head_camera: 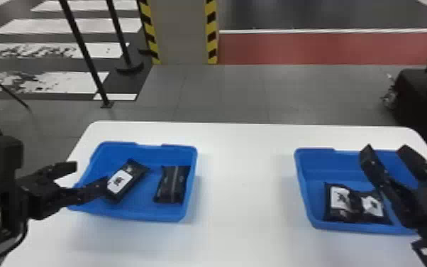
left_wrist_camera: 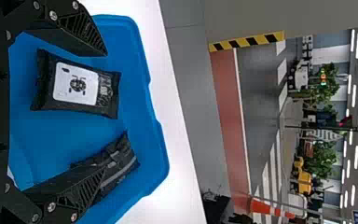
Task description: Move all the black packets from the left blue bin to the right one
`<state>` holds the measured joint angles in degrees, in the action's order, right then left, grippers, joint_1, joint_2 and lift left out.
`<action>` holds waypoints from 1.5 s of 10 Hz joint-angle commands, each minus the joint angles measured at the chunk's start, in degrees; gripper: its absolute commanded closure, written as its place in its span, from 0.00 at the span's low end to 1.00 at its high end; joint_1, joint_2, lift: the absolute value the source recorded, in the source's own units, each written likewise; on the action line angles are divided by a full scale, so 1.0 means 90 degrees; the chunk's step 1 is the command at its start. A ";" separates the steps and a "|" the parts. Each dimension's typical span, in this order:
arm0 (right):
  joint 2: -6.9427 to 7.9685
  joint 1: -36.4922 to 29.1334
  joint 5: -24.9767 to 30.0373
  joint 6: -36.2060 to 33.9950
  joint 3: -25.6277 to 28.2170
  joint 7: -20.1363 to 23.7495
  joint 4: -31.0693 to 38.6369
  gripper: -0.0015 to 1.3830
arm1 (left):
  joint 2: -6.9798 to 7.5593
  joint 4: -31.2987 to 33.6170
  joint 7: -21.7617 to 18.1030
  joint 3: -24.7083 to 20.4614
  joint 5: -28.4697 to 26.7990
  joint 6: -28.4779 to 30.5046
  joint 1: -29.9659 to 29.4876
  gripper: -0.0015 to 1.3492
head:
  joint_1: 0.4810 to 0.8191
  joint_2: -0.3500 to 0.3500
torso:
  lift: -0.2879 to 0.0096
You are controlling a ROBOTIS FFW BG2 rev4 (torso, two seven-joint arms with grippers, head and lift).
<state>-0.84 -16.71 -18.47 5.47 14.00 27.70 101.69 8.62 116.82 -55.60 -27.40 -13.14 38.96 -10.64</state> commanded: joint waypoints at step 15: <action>0.0099 -0.0237 -0.0204 -0.0092 -0.0326 0.0330 0.0069 0.21 | 0.0282 -0.3129 0.1246 0.1443 -0.1177 0.0593 0.1979 0.13 | 0.63 0.72 | 0.60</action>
<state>0.00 -18.84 -20.27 4.69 11.07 30.63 102.34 11.03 89.58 -44.43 -14.51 -23.72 44.29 6.83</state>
